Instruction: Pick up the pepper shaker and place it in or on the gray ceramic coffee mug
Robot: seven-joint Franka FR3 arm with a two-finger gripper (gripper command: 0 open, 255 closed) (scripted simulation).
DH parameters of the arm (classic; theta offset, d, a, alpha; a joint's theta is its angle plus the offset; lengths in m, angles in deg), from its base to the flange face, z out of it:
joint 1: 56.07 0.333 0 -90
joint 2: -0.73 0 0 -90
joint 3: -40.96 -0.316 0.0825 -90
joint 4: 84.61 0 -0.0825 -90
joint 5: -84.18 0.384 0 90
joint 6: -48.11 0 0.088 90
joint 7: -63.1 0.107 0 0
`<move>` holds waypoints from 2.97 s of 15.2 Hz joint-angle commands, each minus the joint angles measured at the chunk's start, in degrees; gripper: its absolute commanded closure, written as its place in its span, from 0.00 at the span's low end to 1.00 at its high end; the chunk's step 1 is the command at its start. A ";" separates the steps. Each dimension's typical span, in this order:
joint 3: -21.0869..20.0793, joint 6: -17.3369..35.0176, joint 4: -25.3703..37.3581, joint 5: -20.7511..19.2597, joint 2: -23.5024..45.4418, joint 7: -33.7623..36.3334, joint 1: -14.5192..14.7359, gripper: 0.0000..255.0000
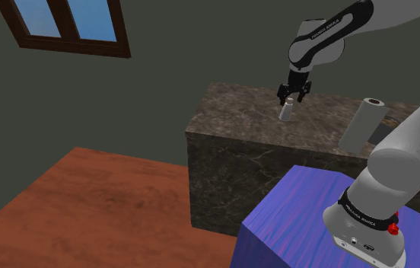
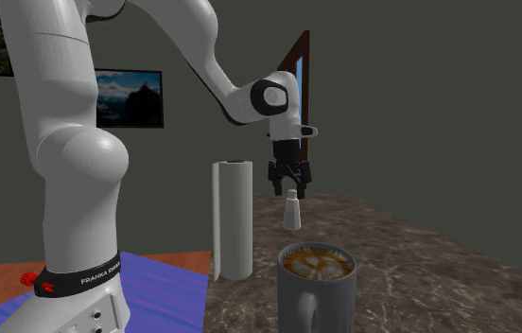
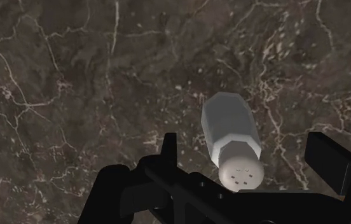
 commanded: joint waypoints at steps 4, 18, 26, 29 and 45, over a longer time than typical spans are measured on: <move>0.00 0.00 0.00 0.00 0.00 0.00 0.00 1.00; -0.45 -5.77 2.69 -0.52 -3.17 0.22 0.00 1.00; -1.01 -12.26 6.48 -0.75 -5.93 0.23 0.06 1.00; -1.22 -14.66 8.09 -0.77 -6.73 0.18 0.10 1.00; -1.61 -26.22 16.25 -1.04 -10.33 -1.15 -0.17 1.00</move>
